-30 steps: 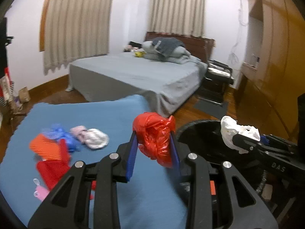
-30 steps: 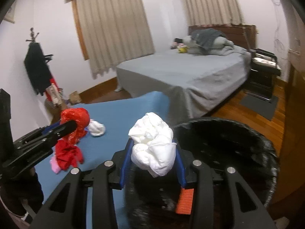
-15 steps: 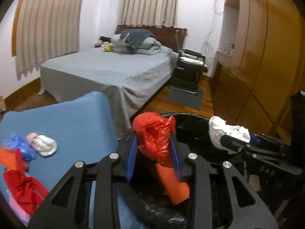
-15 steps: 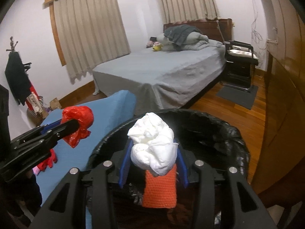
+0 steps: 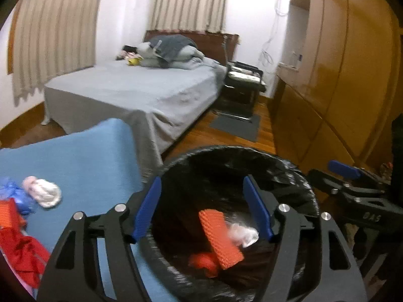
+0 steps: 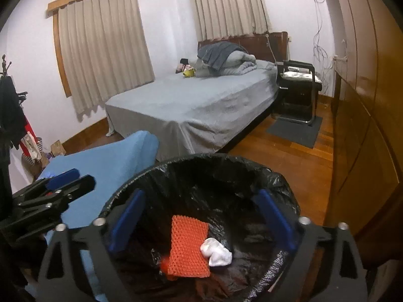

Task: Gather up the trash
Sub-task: 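Carry the red bag and white tissue to the bin and release both, then grasp the pink face mask with the left tool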

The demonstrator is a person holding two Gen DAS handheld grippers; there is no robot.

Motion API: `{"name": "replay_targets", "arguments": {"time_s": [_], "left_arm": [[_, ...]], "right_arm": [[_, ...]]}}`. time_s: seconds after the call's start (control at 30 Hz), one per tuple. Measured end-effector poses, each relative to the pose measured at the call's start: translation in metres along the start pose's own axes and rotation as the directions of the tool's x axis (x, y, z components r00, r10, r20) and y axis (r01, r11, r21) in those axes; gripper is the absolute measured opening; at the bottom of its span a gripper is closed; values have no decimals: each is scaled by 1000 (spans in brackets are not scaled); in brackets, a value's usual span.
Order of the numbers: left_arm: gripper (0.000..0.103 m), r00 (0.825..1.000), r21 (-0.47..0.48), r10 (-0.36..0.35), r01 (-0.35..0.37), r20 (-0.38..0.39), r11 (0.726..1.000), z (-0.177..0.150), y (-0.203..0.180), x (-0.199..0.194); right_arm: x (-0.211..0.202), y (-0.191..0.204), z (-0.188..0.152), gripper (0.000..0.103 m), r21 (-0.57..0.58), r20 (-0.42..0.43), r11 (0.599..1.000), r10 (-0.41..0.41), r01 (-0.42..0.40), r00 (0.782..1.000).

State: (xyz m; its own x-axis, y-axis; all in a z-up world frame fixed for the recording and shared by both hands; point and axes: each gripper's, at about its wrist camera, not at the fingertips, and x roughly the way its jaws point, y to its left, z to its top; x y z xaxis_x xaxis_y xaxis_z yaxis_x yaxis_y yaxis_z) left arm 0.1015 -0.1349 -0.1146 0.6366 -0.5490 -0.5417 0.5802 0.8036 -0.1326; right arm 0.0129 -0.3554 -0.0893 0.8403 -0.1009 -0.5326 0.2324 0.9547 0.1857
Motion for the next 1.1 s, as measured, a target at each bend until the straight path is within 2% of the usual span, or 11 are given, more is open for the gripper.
{"name": "replay_targets", "arguments": {"time_s": [0.03, 0.17, 0.33, 0.57, 0.7, 0.93, 1.1], "left_arm": [[69, 1000, -4, 18, -18, 6, 1000, 2, 4, -3], [73, 993, -45, 110, -108, 42, 993, 4, 31, -26], [75, 965, -80, 253, -248, 68, 966, -1, 70, -65], [76, 905, -156, 424, -415, 30, 896, -27, 131, -112], [76, 862, -199, 506, -500, -20, 843, -48, 167, -133], [75, 802, -253, 583, -595, -128, 763, -83, 216, -149], [73, 778, -278, 595, -627, -199, 727, -108, 240, -150]], "right_arm": [[-1, 3, 1, 97, -4, 10, 1000, 1, -1, 1000], [-2, 23, 6, 97, -26, 27, 999, 36, -35, 999], [5, 61, 5, 97, -64, 19, 991, 122, -121, 992], [24, 125, -7, 97, -126, -30, 962, 239, -241, 970], [33, 160, -20, 97, -159, -60, 943, 285, -291, 957], [50, 217, -41, 97, -219, -114, 908, 341, -358, 933], [58, 240, -55, 97, -247, -148, 892, 350, -378, 925]]}}
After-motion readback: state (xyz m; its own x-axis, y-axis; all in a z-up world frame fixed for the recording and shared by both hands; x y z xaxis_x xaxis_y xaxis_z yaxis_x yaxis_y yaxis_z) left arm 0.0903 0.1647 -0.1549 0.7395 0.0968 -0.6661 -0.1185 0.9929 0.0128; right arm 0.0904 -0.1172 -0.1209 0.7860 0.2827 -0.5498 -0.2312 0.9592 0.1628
